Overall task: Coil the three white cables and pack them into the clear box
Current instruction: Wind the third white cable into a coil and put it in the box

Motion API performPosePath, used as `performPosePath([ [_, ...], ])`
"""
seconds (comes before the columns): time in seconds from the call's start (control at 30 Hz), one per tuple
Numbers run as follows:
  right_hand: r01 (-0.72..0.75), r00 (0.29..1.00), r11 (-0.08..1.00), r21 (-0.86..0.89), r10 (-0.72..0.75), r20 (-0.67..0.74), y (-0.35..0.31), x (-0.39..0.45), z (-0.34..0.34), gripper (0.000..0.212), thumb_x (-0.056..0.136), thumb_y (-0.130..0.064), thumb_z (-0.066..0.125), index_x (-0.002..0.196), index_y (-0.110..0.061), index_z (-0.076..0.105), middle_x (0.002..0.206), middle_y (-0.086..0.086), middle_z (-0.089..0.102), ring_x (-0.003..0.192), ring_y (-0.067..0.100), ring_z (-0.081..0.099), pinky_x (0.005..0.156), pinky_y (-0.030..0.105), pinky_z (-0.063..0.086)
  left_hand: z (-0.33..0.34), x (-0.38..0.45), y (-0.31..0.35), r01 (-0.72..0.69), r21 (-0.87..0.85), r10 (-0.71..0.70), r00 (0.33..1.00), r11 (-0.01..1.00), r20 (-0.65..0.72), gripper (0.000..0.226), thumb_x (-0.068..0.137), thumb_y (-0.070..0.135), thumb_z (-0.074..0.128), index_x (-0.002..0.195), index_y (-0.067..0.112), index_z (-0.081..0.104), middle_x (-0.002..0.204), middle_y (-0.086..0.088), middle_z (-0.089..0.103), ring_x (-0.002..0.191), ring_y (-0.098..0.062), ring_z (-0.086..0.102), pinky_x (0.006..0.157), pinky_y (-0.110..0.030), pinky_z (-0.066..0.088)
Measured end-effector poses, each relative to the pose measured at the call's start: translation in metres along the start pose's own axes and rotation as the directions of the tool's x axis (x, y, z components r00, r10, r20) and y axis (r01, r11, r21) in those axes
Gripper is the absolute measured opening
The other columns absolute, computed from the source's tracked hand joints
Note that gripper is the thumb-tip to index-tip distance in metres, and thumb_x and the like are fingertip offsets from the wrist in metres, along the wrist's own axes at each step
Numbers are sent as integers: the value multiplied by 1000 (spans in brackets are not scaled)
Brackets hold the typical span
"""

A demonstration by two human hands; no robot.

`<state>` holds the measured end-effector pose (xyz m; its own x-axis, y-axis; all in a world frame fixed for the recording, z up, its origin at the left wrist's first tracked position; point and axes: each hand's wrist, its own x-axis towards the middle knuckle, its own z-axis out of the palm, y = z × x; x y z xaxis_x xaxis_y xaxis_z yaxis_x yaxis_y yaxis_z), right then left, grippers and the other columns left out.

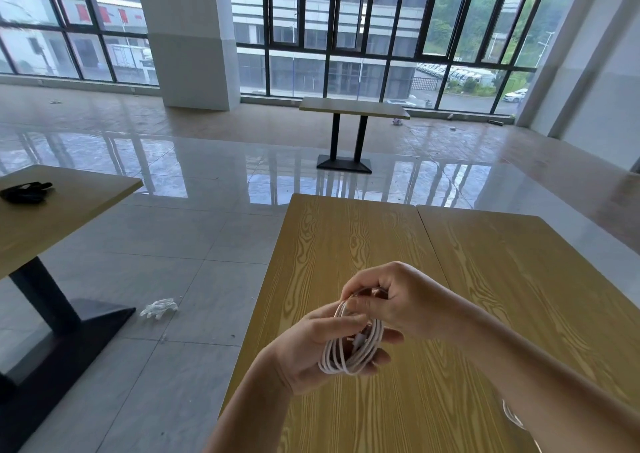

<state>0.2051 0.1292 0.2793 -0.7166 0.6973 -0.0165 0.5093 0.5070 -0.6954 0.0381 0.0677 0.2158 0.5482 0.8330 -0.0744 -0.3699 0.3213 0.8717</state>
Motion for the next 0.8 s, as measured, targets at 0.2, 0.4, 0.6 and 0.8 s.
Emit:
performPosePath([
  [0.2, -11, 998, 999, -51, 8, -59, 5, 2, 2, 7, 94, -29, 66, 94, -30, 74, 83, -12, 72, 76, 4, 70, 68, 24, 59, 0, -2, 0, -45, 133, 69, 980, 990, -186, 24, 95, 14, 61, 118, 8, 67, 108, -16, 68, 97, -30, 64, 83, -41, 55],
  [0.4, -61, 973, 998, -3, 59, -221, 14, 6, 7, 10, 94, -28, 66, 89, -32, 74, 83, -13, 73, 80, 1, 69, 72, 20, 57, 6, 8, -14, -234, 195, 300, 833, 953, -464, 30, 87, 25, 68, 113, 12, 69, 98, -16, 75, 87, -25, 70, 78, -33, 56],
  [0.6, -58, 954, 998, 28, 64, -294, 11, 7, 13, 10, 94, -30, 66, 93, -30, 76, 86, -12, 74, 83, 0, 69, 77, 22, 58, 10, 14, -18, -377, 280, 470, 698, 883, -540, 33, 84, 30, 62, 111, 12, 67, 62, -3, 59, 59, -13, 59, 61, -26, 53],
  [0.8, -101, 974, 982, 160, 131, -187, 7, 2, 5, 17, 99, -28, 58, 103, -27, 75, 60, -14, 66, 51, 5, 58, 49, 23, 48, 9, 14, -19, -416, 278, 499, 682, 866, -535, 23, 89, 26, 58, 105, 20, 74, 58, -2, 46, 55, -13, 46, 61, -24, 51],
])
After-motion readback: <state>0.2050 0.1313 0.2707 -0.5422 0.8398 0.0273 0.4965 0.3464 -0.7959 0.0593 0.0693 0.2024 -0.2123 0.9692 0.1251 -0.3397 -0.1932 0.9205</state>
